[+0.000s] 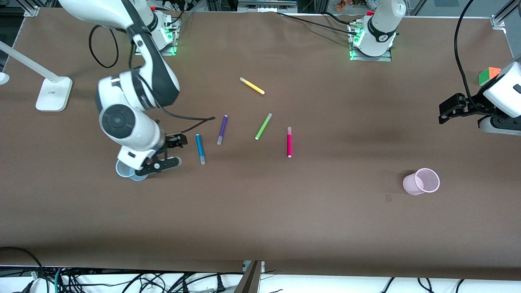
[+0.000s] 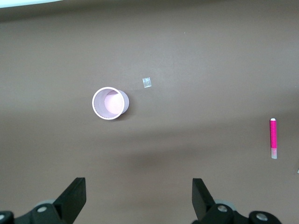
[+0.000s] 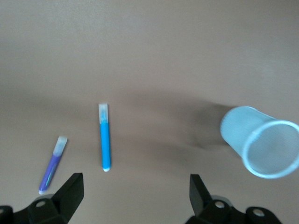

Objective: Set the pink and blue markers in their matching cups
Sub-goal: 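Reach the right gripper down to the blue marker and grasp it, then lift the blue marker with the right gripper while the left gripper reaches the pink marker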

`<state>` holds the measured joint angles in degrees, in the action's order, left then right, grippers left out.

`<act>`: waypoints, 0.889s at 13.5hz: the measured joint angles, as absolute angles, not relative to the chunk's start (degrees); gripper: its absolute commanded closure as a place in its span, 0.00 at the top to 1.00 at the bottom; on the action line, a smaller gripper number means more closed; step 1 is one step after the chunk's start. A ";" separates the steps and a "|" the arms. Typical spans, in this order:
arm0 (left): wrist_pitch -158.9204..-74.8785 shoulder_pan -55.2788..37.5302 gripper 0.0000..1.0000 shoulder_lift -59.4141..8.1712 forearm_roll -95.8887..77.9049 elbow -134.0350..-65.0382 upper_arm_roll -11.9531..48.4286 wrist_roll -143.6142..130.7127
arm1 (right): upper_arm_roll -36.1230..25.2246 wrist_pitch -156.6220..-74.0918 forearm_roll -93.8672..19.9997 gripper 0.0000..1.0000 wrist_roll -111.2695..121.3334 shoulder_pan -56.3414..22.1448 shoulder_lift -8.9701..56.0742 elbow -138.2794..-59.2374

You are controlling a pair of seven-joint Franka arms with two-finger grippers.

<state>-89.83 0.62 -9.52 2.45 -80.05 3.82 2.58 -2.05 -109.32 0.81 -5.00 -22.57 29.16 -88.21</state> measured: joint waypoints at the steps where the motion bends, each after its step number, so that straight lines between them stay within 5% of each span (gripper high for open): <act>1: -89.82 0.75 1.00 -9.96 2.45 -80.04 3.80 2.59 | -2.03 -111.11 0.80 1.00 -6.32 -23.25 30.40 -88.38; 12: -89.26 1.46 1.00 -11.75 2.23 -80.02 3.72 2.64 | -1.48 -136.41 -0.37 1.00 -9.49 -26.37 38.21 -99.96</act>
<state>-89.26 1.46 -11.75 2.23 -80.02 3.72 2.64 -1.48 -136.41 -0.37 -9.49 -26.37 38.21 -99.96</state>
